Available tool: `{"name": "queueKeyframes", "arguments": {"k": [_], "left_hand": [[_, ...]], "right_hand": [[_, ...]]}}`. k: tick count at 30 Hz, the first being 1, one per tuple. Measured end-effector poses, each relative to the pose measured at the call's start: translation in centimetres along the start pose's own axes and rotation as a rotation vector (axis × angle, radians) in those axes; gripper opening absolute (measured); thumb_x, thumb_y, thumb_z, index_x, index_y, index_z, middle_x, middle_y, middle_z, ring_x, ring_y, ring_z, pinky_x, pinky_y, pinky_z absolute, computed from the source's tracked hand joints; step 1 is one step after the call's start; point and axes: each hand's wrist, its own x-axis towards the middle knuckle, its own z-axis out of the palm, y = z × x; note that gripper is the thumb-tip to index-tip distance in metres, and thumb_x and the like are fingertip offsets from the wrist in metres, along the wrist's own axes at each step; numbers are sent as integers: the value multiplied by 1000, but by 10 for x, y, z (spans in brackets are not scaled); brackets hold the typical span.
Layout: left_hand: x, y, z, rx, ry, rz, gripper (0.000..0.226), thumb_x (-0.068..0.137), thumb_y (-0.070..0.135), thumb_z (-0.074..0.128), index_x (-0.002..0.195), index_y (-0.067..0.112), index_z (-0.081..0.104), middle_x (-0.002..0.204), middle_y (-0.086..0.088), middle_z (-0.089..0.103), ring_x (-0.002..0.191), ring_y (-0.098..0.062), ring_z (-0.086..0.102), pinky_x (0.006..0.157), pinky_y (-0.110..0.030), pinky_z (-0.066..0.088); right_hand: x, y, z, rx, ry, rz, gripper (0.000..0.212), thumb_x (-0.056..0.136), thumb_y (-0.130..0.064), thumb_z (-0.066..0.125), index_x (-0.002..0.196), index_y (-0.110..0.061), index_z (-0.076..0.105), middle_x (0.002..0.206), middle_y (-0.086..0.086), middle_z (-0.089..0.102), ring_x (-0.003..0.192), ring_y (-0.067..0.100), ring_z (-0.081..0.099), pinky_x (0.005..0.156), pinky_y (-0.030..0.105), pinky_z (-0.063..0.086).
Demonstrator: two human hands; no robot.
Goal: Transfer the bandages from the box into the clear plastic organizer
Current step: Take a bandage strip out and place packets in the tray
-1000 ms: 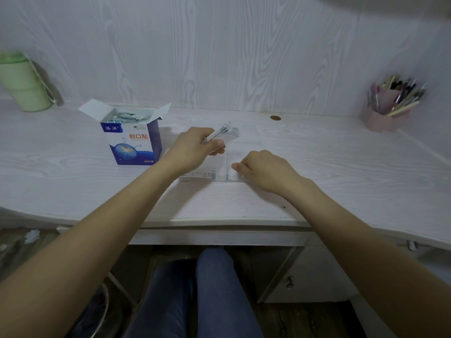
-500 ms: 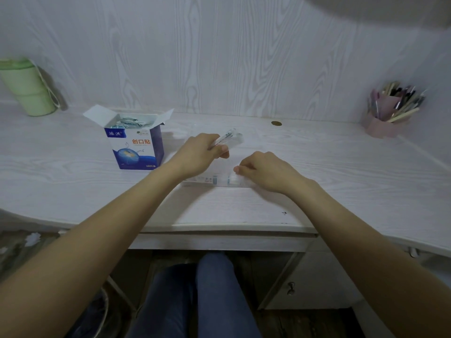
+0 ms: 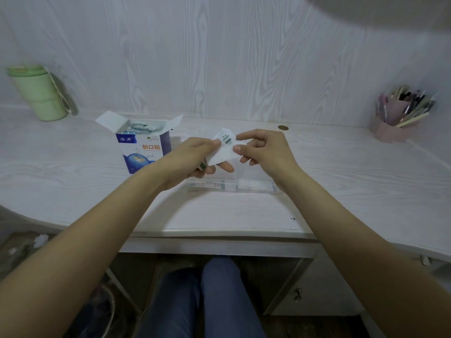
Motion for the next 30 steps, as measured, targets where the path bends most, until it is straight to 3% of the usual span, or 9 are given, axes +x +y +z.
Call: {"name": "queueKeyframes", "arguments": {"k": [4,7,11,13,16,21,25,27,30], "left_hand": [[-7,-5,-16,58,214,35,28,102,25,37,101,10,61,81,-1,73,53,-4,59,46,-16,41],[-8,-11,-30,99,335,73,29,102,24,37,94,12,62,88,-4,73,50,-6,58,48,-22,40],[-11,-15,-36,147,404,110,28,102,23,36,87,17,58,88,-3,72,46,-4,56,49,-26,37],[-12,-17,-37,154,400,122,28,102,23,36,87,16,58,87,-2,72,46,-3,55,49,-25,37],[-11,-19,-38,160,357,111,28,102,24,37,97,12,61,91,-3,72,50,-6,57,51,-25,38],[-12,-21,-36,192,302,86,32,102,27,37,107,6,61,93,2,72,56,-6,61,53,-20,42],[-12,-22,-37,198,306,96,33,102,27,37,108,7,61,90,4,72,56,-6,62,55,-20,44],[-12,-21,-38,187,307,100,33,102,27,37,108,7,62,90,4,72,57,-7,62,59,-24,45],[-12,-21,-39,164,297,97,33,102,27,37,108,7,62,90,4,73,59,-9,62,62,-26,45]], "right_hand": [[4,5,7,70,86,15,4,82,-6,71,82,-10,71,67,3,67,61,8,67,53,15,44],[7,7,12,113,53,32,7,84,-13,70,80,-7,72,74,5,69,73,10,66,70,15,52],[10,14,25,76,5,77,13,84,-14,71,73,-7,71,75,5,70,75,12,67,87,28,55],[12,17,31,-82,-28,46,7,81,-9,73,74,-9,70,72,0,67,70,8,63,81,24,55],[11,16,40,-312,-86,-11,2,79,-9,73,78,-9,71,71,-4,66,65,1,56,62,6,43],[11,14,53,-583,-207,-139,3,81,-6,70,82,-6,73,75,-4,63,62,-2,49,59,1,37],[11,10,59,-746,-309,-158,18,90,-16,62,78,-5,69,72,3,63,56,7,47,52,13,36],[9,7,62,-791,-381,-119,41,95,-28,54,61,-6,53,58,3,48,51,14,38,48,21,28],[5,8,65,-807,-423,-88,52,99,-38,43,56,-11,36,57,3,42,54,20,39,54,31,28]]}}
